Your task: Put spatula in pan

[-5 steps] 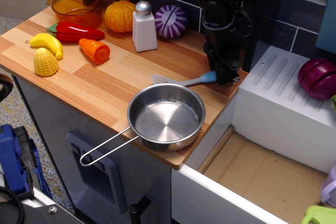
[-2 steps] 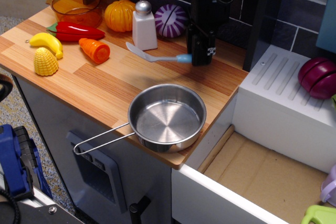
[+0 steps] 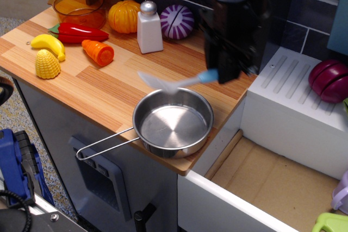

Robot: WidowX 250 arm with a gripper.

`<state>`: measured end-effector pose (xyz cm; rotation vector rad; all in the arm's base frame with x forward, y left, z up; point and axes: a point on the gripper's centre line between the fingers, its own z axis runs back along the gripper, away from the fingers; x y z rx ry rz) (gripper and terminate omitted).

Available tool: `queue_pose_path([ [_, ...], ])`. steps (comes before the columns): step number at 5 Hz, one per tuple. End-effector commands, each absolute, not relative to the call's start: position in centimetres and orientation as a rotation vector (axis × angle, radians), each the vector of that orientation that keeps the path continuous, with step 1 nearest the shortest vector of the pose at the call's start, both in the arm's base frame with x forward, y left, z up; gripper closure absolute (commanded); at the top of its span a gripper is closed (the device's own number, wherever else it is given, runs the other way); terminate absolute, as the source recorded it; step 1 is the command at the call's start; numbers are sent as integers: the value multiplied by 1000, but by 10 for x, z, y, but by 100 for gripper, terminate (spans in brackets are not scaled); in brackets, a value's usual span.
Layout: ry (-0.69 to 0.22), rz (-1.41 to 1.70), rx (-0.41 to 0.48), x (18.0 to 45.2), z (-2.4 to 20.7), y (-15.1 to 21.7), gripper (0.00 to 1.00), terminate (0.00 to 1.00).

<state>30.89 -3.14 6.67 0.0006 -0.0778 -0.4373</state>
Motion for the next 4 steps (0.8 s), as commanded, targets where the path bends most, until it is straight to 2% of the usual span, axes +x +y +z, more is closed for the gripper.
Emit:
queue_pose_path([
  [1,-200,-390,43,298,84,-36,100,0],
  [2,-244,-409,60,295,72,-31,100,0],
  [3,-288,-462,54,300,68,-18,0,0],
  [4,-288,-462,54,300,68,-18,0,0],
])
